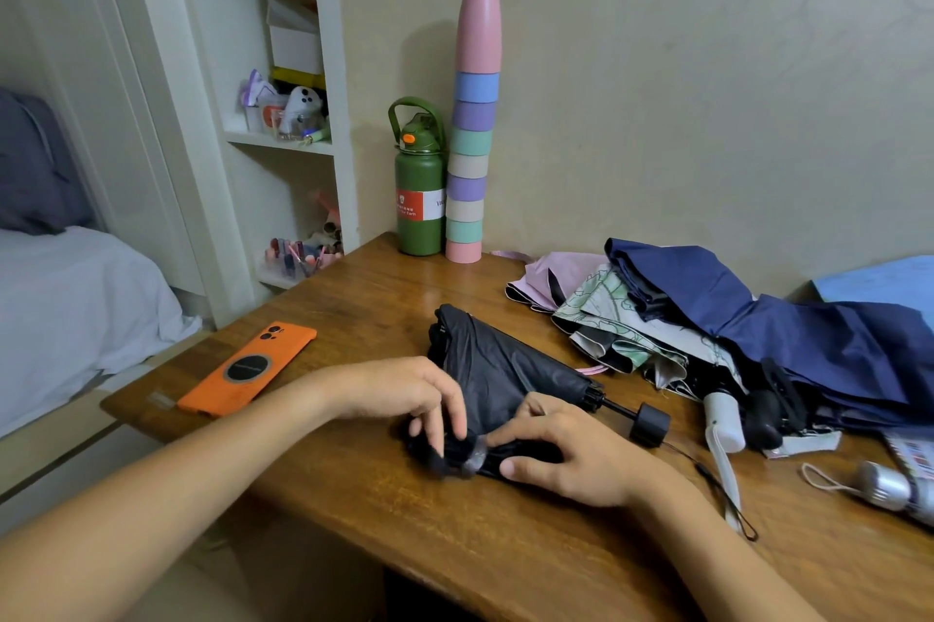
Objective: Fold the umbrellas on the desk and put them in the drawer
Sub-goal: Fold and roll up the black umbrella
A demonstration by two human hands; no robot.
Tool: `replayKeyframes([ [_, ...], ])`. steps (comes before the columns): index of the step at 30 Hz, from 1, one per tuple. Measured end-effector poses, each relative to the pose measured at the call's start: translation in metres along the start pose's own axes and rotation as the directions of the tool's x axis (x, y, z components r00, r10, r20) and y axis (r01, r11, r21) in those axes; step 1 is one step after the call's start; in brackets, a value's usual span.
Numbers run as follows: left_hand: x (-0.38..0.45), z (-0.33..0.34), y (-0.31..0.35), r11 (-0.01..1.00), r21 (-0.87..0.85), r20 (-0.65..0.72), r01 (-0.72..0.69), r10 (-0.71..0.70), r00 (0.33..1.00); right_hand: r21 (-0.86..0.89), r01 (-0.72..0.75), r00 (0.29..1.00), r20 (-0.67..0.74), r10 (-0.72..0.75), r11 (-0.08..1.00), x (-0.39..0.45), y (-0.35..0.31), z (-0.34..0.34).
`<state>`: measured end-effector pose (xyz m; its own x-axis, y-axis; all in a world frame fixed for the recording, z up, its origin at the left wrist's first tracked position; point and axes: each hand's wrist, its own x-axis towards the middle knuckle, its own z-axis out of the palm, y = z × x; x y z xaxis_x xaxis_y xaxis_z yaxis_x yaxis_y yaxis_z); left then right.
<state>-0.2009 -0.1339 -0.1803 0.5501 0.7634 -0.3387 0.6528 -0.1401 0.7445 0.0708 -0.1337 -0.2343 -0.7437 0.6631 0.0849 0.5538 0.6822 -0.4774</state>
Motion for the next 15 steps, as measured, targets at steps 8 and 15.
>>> replayKeyframes([
  [8, -0.019, -0.033, 0.018, 0.973, 0.088, 0.383, 0.213, -0.231, 0.895, 0.001, 0.004, 1.000, 0.007, -0.004, 1.000, 0.000, 0.002, 0.000],
  [15, 0.022, -0.012, -0.011, 0.980, 0.183, -0.497, -0.071, 0.155, 0.854, -0.010, 0.010, 1.000, 0.003, -0.010, 1.000, 0.001, 0.000, 0.000],
])
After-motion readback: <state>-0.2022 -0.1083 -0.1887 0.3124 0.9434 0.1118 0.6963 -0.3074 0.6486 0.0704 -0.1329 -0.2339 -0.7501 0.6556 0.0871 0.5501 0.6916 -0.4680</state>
